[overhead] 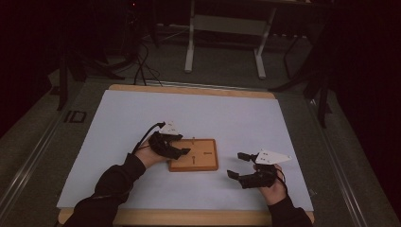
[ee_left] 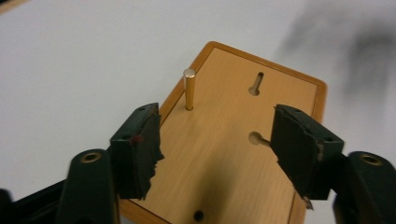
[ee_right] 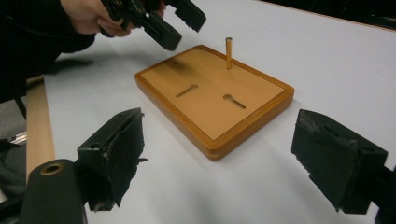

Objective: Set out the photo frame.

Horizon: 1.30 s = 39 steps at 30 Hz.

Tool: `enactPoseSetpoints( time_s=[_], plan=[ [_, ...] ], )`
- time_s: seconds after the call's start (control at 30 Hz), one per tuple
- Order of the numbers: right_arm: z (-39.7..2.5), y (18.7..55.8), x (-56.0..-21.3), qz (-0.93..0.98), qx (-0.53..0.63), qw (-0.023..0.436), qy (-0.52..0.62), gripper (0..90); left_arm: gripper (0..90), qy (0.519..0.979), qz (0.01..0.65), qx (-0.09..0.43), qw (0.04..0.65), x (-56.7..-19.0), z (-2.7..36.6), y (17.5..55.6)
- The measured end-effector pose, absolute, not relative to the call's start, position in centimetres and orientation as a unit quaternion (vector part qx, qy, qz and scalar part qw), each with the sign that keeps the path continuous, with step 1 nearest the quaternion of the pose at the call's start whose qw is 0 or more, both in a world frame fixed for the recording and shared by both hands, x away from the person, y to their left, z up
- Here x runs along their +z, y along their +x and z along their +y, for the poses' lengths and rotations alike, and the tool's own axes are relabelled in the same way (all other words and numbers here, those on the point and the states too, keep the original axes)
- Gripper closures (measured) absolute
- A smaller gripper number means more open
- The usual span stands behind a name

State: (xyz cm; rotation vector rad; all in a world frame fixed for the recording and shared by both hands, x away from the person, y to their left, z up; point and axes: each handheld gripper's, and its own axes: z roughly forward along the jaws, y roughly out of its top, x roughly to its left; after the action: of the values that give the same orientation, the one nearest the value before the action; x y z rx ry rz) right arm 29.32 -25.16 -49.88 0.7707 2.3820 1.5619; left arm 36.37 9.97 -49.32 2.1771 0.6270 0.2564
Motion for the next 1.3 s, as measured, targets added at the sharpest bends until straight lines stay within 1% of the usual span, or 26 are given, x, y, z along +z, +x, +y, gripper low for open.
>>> enactPoseSetpoints(
  time_s=[0.13,0.2,0.3,0.43,0.57,0.6,0.67,0.73,0.77,0.93,1.1,1.13,1.27,1.3],
  plan=[
    [-25.1,29.3,-49.8,0.803,0.526,0.097,0.264,16.6,32.0,0.866,0.243,0.101,0.425,-49.6,9.5,36.3],
    [-25.1,29.2,-49.8,0.804,0.523,0.106,0.263,15.5,28.4,0.868,0.241,0.098,0.423,-49.8,9.3,36.4],
    [-24.9,29.1,-49.7,0.807,0.52,0.11,0.257,14.3,28.5,0.869,0.237,0.107,0.42,-50.1,8.9,36.6],
    [-24.8,29.1,-49.7,0.807,0.517,0.132,0.251,13.7,29.6,0.868,0.238,0.112,0.421,-50.3,8.4,36.9],
    [-24.8,29.0,-49.7,0.81,0.512,0.126,0.258,13.7,31.9,0.866,0.242,0.114,0.422,-50.5,8.0,37.3],
    [-24.8,29.0,-49.7,0.811,0.507,0.129,0.261,13.3,34.4,0.866,0.242,0.116,0.422,-50.5,7.9,37.3],
    [-24.6,29.0,-49.8,0.815,0.503,0.116,0.263,10.3,38.2,0.865,0.242,0.12,0.423,-50.6,7.7,37.5],
    [-24.4,28.9,-49.9,0.817,0.497,0.123,0.265,10.3,41.6,0.865,0.244,0.121,0.421,-50.7,7.6,37.7],
    [-24.3,28.9,-50.0,0.818,0.499,0.114,0.262,10.3,43.1,0.866,0.245,0.127,0.418,-50.7,7.5,37.8],
    [-23.7,28.6,-50.0,0.826,0.488,0.126,0.253,10.3,57.3,0.862,0.254,0.138,0.417,-51.0,7.4,38.6],
    [-23.4,28.6,-50.1,0.828,0.488,0.124,0.247,10.3,70.0,0.867,0.246,0.131,0.413,-51.2,7.0,39.2],
    [-23.3,28.6,-50.1,0.829,0.488,0.123,0.245,10.3,70.9,0.867,0.245,0.133,0.413,-51.3,6.9,39.3],
    [-23.1,28.6,-50.1,0.83,0.487,0.127,0.239,10.3,80.6,0.866,0.244,0.131,0.416,-51.3,6.7,39.5],
    [-23.0,28.6,-50.2,0.832,0.486,0.126,0.235,10.0,80.6,0.865,0.245,0.128,0.42,-51.4,6.7,39.7]
  ],
)
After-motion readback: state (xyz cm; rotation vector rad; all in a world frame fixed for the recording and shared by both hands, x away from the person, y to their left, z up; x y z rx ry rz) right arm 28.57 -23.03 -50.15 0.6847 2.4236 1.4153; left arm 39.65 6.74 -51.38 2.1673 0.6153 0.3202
